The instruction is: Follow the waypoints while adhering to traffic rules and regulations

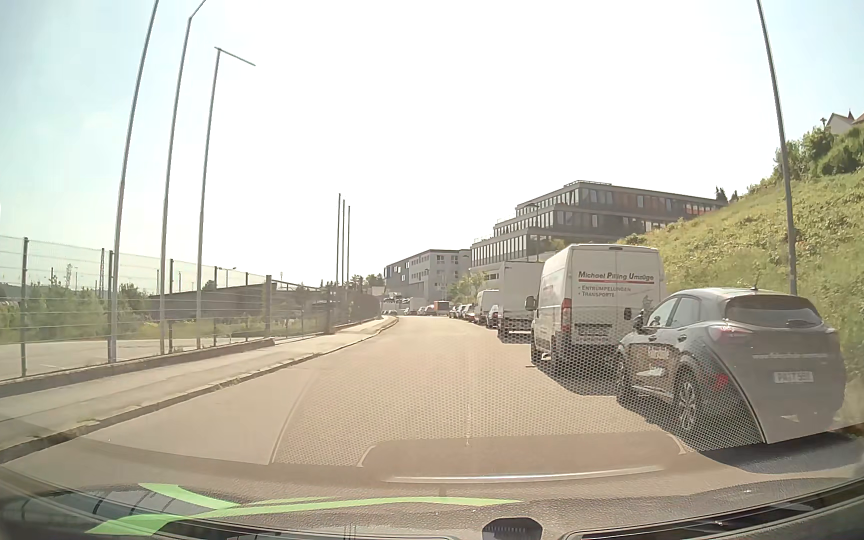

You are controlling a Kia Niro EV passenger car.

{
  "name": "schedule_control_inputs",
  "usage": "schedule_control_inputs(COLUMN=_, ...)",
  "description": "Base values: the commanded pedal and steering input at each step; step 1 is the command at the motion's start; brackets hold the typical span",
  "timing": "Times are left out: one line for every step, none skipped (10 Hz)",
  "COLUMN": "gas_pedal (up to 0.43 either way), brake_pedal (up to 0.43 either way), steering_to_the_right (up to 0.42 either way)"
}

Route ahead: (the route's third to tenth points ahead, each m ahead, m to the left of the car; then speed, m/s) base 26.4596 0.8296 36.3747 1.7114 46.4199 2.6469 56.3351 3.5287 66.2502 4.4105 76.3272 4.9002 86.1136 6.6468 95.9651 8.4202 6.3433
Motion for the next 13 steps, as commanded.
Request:
schedule_control_inputs(gas_pedal=0.138, brake_pedal=0.000, steering_to_the_right=-0.018)
schedule_control_inputs(gas_pedal=0.138, brake_pedal=0.000, steering_to_the_right=-0.017)
schedule_control_inputs(gas_pedal=0.138, brake_pedal=0.000, steering_to_the_right=-0.017)
schedule_control_inputs(gas_pedal=0.138, brake_pedal=0.000, steering_to_the_right=-0.016)
schedule_control_inputs(gas_pedal=0.138, brake_pedal=0.000, steering_to_the_right=-0.015)
schedule_control_inputs(gas_pedal=0.138, brake_pedal=0.000, steering_to_the_right=-0.012)
schedule_control_inputs(gas_pedal=0.138, brake_pedal=0.000, steering_to_the_right=-0.010)
schedule_control_inputs(gas_pedal=0.138, brake_pedal=0.000, steering_to_the_right=-0.010)
schedule_control_inputs(gas_pedal=0.138, brake_pedal=0.000, steering_to_the_right=-0.010)
schedule_control_inputs(gas_pedal=0.138, brake_pedal=0.000, steering_to_the_right=-0.010)
schedule_control_inputs(gas_pedal=0.138, brake_pedal=0.000, steering_to_the_right=-0.010)
schedule_control_inputs(gas_pedal=0.138, brake_pedal=0.000, steering_to_the_right=-0.010)
schedule_control_inputs(gas_pedal=0.138, brake_pedal=0.000, steering_to_the_right=-0.010)
